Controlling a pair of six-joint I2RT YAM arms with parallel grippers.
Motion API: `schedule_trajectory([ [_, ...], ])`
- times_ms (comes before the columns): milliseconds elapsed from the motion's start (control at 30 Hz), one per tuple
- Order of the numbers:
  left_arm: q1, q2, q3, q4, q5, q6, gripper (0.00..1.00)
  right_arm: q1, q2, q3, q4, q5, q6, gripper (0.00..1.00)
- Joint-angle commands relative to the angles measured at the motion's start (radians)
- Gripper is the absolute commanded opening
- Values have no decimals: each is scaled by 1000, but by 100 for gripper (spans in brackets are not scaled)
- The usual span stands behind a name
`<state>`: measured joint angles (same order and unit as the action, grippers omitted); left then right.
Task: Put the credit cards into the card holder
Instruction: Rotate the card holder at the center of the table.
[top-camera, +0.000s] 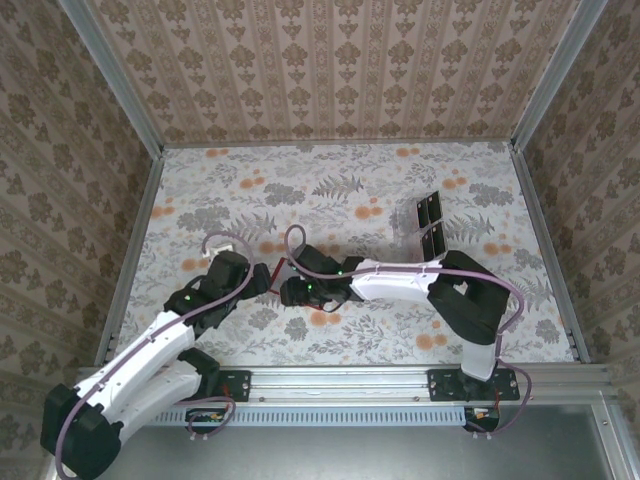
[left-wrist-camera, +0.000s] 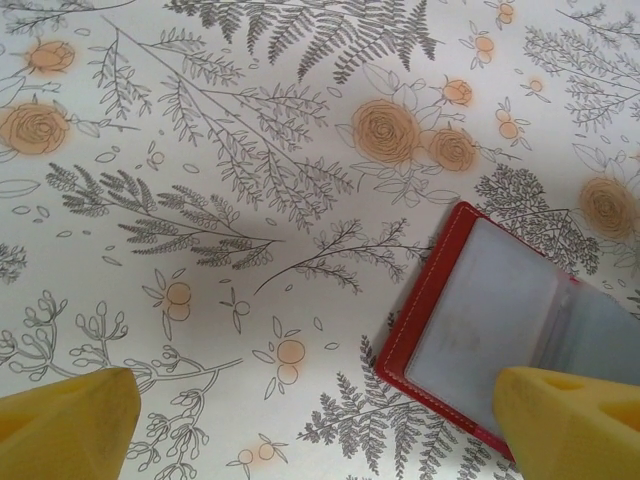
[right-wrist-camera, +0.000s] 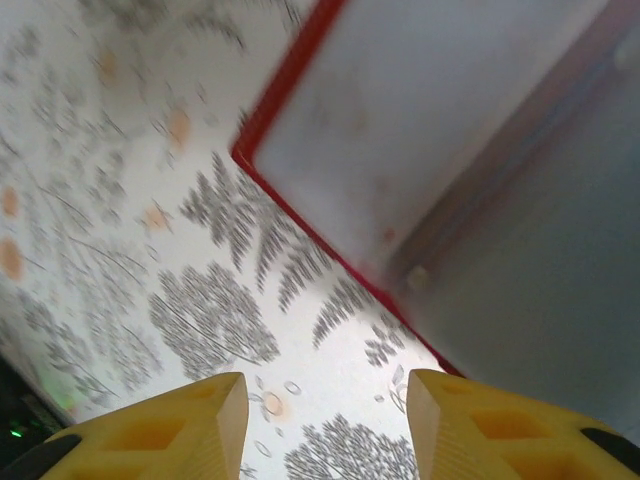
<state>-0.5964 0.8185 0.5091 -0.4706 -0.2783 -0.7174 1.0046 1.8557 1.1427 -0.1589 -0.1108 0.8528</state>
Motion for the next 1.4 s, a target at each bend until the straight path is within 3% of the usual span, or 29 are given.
schedule_trajectory([
  [0, 7, 9, 35, 3, 25, 43, 100, -1, 12, -49, 5, 27, 7, 46],
  [667, 7, -22, 5, 10, 62, 31, 100, -170, -79, -118, -164, 61, -184, 45],
  [867, 7, -1, 13, 21, 81, 29, 100, -195, -272, -83, -255, 47, -224, 45],
  [1033, 7, 38, 25, 34, 88, 37, 100, -289, -390, 3, -428, 196, -274, 48],
  [1167, 7, 65, 26, 41, 85, 41, 100, -415, -370, 88, -525, 280, -324, 48],
  [1367, 7, 130, 49, 63, 82, 41, 100, -554, -177, 268, -639, 371, -420, 47],
])
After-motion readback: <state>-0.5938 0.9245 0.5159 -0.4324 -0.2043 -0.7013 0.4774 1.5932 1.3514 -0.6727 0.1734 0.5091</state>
